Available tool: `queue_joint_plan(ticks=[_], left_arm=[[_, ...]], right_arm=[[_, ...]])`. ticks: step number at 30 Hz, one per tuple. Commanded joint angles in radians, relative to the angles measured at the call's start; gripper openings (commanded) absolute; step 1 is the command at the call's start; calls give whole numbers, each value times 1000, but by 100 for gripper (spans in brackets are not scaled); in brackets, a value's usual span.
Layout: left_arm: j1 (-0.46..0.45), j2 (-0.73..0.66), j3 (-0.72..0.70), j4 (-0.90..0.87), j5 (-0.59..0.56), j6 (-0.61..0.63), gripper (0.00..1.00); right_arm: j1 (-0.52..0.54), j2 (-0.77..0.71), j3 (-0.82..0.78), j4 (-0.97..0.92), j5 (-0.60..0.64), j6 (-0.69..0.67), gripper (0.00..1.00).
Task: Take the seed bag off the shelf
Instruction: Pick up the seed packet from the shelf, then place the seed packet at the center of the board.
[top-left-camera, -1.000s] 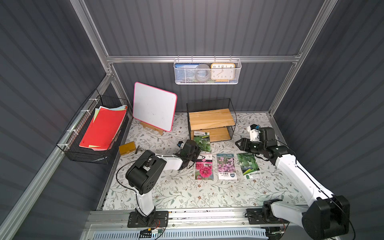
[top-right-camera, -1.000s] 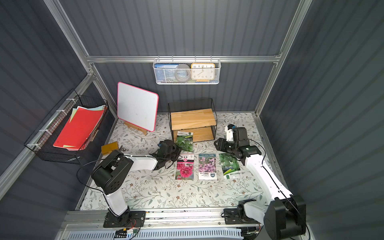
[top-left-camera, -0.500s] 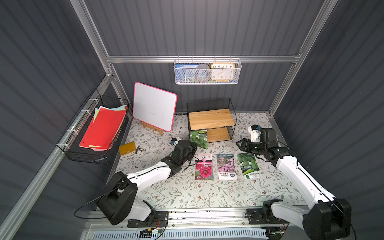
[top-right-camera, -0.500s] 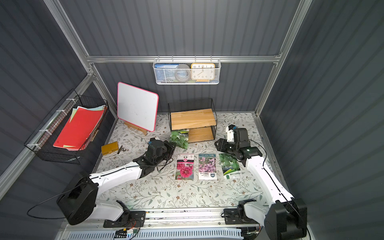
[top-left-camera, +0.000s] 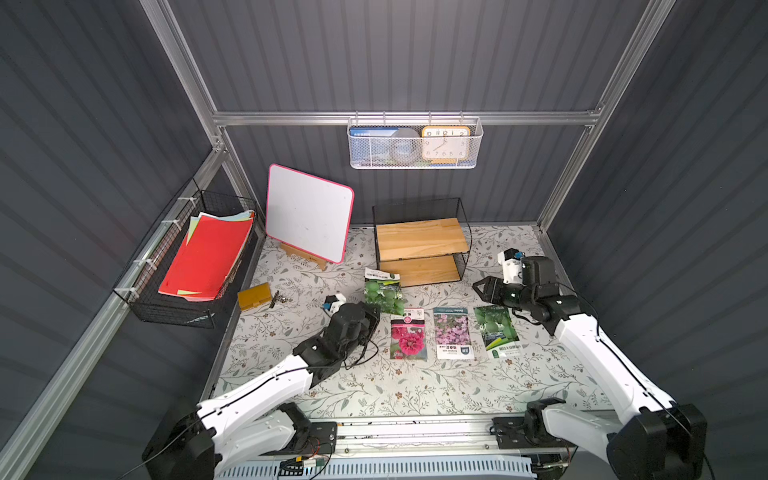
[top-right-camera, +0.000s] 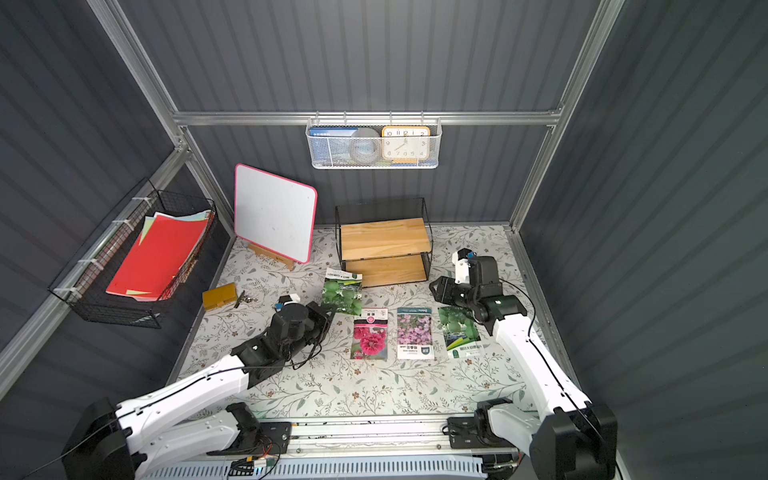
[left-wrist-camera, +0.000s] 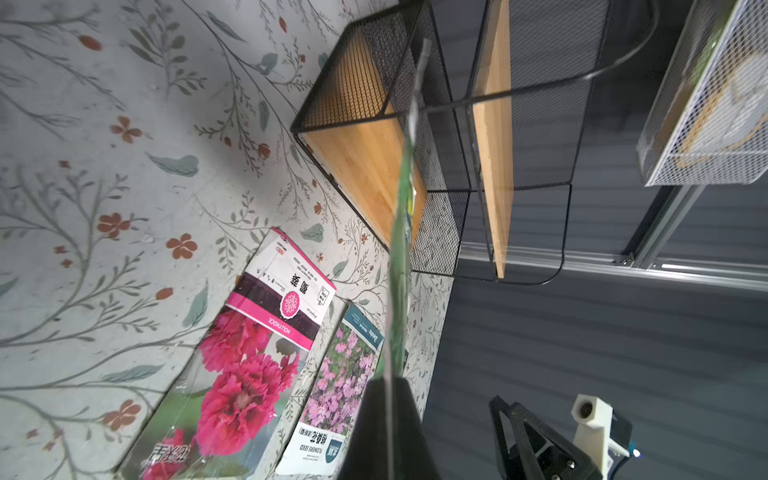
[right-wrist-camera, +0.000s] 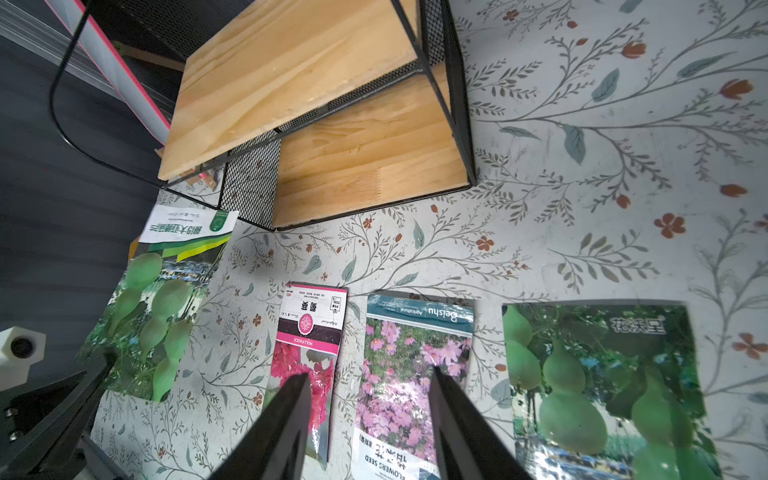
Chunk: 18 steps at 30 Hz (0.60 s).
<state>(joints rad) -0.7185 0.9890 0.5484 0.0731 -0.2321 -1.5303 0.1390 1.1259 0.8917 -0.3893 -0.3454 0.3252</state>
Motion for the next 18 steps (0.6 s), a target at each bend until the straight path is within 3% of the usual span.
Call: queue_joint_plan(ticks=[1, 6, 18], left_arm=[[-8, -82, -57, -100, -55, -50, 0], [-8, -160, -155, -104, -70, -78, 0], [-7, -58, -175, -137, -68, -38, 0]], right_arm=[[-4, -18, -10, -5, -11, 9, 52], [-3, -23, -14, -6, -18, 12, 52], [-2, -19, -18, -5, -21, 11, 52]])
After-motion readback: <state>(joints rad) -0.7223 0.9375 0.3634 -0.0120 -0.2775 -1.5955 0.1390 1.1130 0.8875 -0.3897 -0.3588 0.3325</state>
